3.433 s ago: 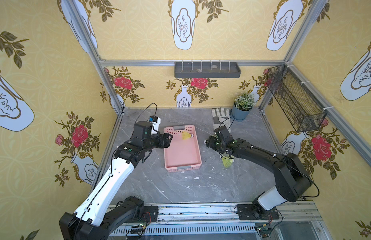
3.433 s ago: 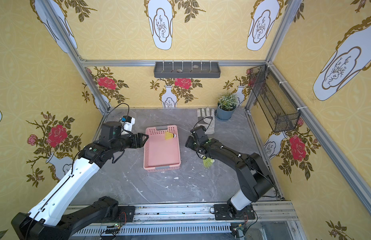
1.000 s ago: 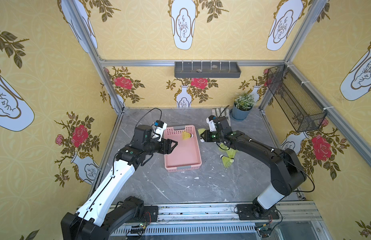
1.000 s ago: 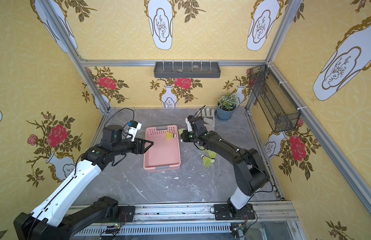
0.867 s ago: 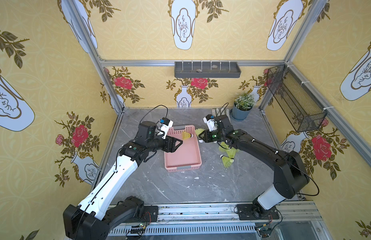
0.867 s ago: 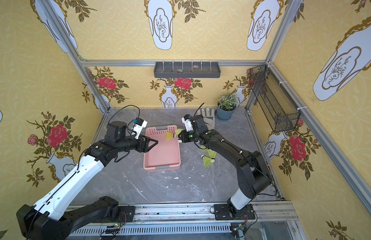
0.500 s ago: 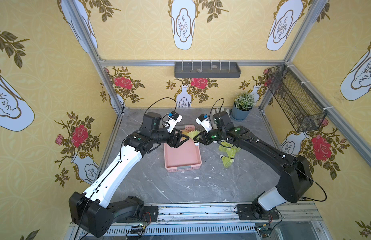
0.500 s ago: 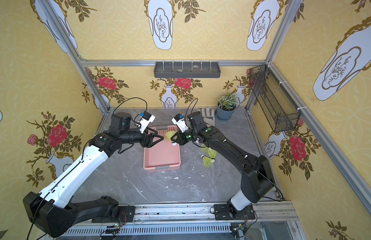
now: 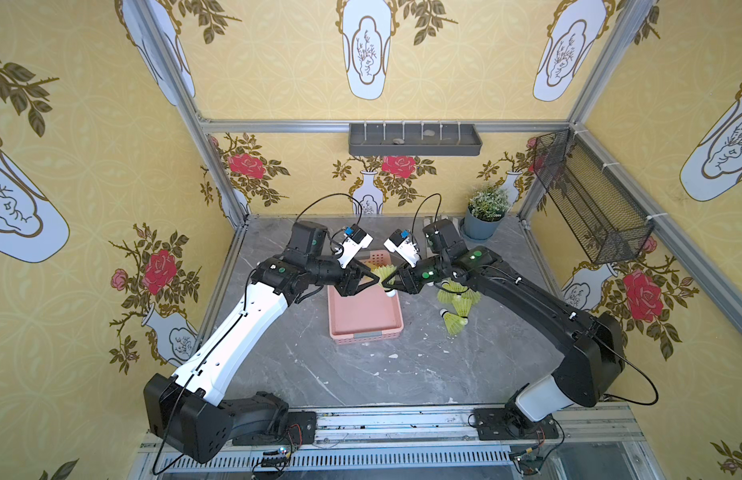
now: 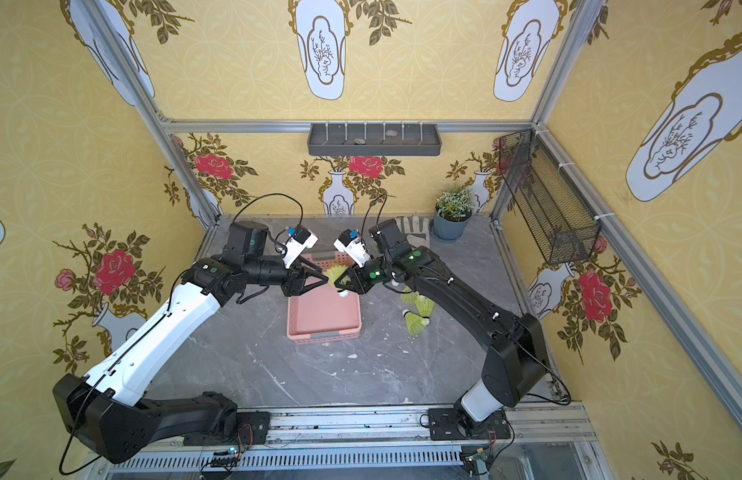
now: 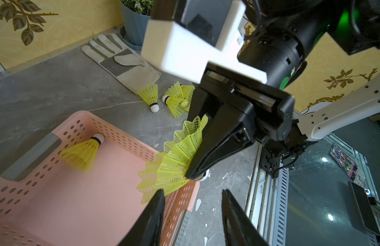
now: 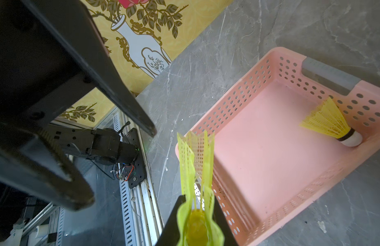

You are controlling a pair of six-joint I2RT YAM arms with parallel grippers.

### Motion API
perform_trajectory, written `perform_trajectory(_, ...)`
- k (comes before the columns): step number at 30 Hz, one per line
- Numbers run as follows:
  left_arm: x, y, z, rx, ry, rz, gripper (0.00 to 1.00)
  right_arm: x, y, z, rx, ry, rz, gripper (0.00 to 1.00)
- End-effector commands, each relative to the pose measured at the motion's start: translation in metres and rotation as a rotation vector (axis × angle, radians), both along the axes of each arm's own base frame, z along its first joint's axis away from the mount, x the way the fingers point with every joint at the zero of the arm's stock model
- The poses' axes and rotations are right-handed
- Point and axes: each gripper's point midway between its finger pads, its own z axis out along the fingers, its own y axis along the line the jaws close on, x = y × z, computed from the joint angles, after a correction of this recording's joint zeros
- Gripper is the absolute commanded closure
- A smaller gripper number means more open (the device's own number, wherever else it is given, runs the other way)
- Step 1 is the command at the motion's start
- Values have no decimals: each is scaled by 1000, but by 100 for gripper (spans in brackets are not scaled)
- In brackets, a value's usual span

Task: Put the shuttlecocks into the storage box
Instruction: Place the shuttlecock in the storage box.

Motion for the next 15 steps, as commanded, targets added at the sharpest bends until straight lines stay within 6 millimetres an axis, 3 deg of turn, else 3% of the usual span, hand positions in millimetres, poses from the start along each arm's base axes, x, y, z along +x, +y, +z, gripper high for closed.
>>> perform_trajectory(1,-4,-2,-5,7,13,-37,57,-5,2,5,11,-13,32,80)
perform_trajectory(7,3,0,-9,28,3,-11,56,-9,5,5,4,-8,49,81)
perform_trajectory(15,8,4,-10,46,-24,19,46,-12,6,3,-5,-3,64,82)
